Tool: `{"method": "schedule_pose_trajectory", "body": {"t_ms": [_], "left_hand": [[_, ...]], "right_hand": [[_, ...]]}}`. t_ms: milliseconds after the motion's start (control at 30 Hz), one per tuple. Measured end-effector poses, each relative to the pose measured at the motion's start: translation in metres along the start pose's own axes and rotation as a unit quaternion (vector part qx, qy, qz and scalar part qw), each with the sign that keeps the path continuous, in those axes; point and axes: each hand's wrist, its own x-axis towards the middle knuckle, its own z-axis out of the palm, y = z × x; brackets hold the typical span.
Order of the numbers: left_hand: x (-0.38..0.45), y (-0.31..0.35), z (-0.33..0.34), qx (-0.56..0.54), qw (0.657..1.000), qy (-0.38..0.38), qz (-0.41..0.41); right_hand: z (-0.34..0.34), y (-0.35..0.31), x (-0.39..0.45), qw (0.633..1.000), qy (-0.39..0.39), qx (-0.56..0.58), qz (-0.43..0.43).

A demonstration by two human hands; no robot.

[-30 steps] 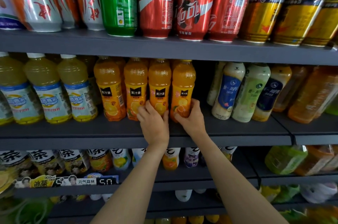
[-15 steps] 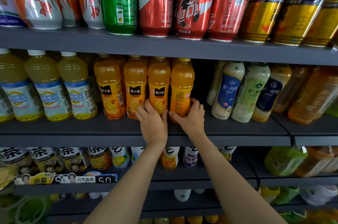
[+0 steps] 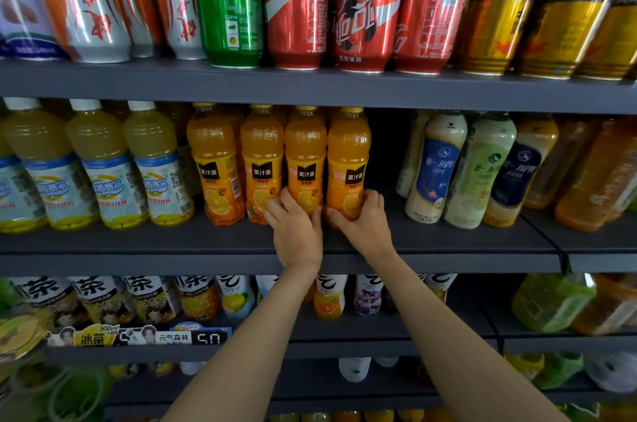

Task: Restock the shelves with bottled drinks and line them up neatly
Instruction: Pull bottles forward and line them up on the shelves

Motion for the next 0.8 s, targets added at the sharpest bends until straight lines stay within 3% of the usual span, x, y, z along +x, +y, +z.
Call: {"method": "schedule_pose_trajectory", "body": {"t_ms": [333, 533, 800], "left_hand": [[0.001, -0.002, -0.003, -0.007, 1.000, -0.002, 0.005], [0.001, 0.008, 0.001, -0.025, 0.998, 0.015, -0.047], [-0.001, 0.001, 0.002, -0.015, 1.000, 0.015, 0.001]], "right_hand": [[0.004, -0.001, 0.000, 0.999, 0.019, -0.031, -0.008], [0.003, -0.001, -0.002, 0.999, 0.027, -0.030, -0.008], [0.002, 0.003, -0.003, 0.999, 0.036, -0.034, -0.013]]}}
